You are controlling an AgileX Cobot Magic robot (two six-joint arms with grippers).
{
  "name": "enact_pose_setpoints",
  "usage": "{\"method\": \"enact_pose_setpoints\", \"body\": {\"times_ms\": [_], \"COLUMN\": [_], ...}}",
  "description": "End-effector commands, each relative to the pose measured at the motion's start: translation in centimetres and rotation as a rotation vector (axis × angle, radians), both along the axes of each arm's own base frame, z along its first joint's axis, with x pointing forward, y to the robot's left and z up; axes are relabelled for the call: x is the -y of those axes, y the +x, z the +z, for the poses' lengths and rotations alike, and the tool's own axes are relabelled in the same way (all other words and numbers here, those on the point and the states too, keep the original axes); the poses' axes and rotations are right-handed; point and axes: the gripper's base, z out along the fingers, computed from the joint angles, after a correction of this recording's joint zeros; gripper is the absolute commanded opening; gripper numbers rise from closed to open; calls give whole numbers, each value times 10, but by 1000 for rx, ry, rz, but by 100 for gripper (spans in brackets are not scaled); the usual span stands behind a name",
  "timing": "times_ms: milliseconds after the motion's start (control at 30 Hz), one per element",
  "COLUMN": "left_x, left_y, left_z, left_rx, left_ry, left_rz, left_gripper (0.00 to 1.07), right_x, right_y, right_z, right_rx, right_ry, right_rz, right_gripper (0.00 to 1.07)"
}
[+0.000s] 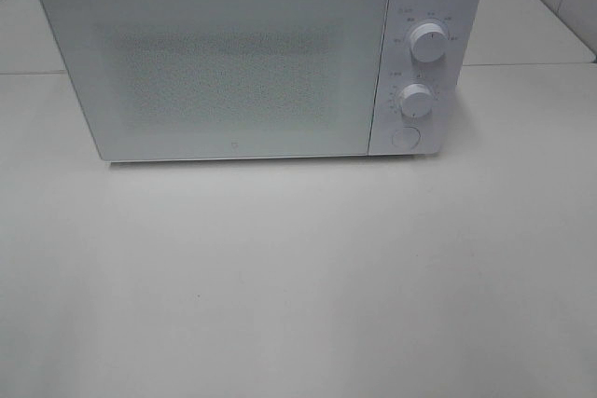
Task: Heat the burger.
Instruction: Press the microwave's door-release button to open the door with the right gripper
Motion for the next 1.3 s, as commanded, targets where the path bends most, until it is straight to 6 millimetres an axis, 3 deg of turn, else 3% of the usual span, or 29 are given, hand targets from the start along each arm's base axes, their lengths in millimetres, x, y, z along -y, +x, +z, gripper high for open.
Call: {"method": "enact_pose_setpoints", "body": {"times_ms": [33, 267, 467, 833, 1300], "left_x": [0, 0, 0, 0, 0], "left_y": [-2, -2, -2, -2, 0], "left_z": [0, 0, 0, 0, 0], "left_rx": [16, 16, 16, 16, 5], "left_ry": [-7, -7, -7, -7, -6], "left_rz": [5, 5, 5, 5, 5], "left_gripper": [98, 98, 98, 98, 98], "right_x": [8, 19, 22, 21, 20], "right_y": [-11, -45, -62, -58, -52], "right_z": [2, 6, 2, -47, -51], "right_rx": [55, 238, 321, 248, 265], "right_ry": [-8, 37, 38, 19, 39], "right_rz": [-58, -196, -261, -303, -305], "right_gripper": [81, 78, 76, 76, 76]}}
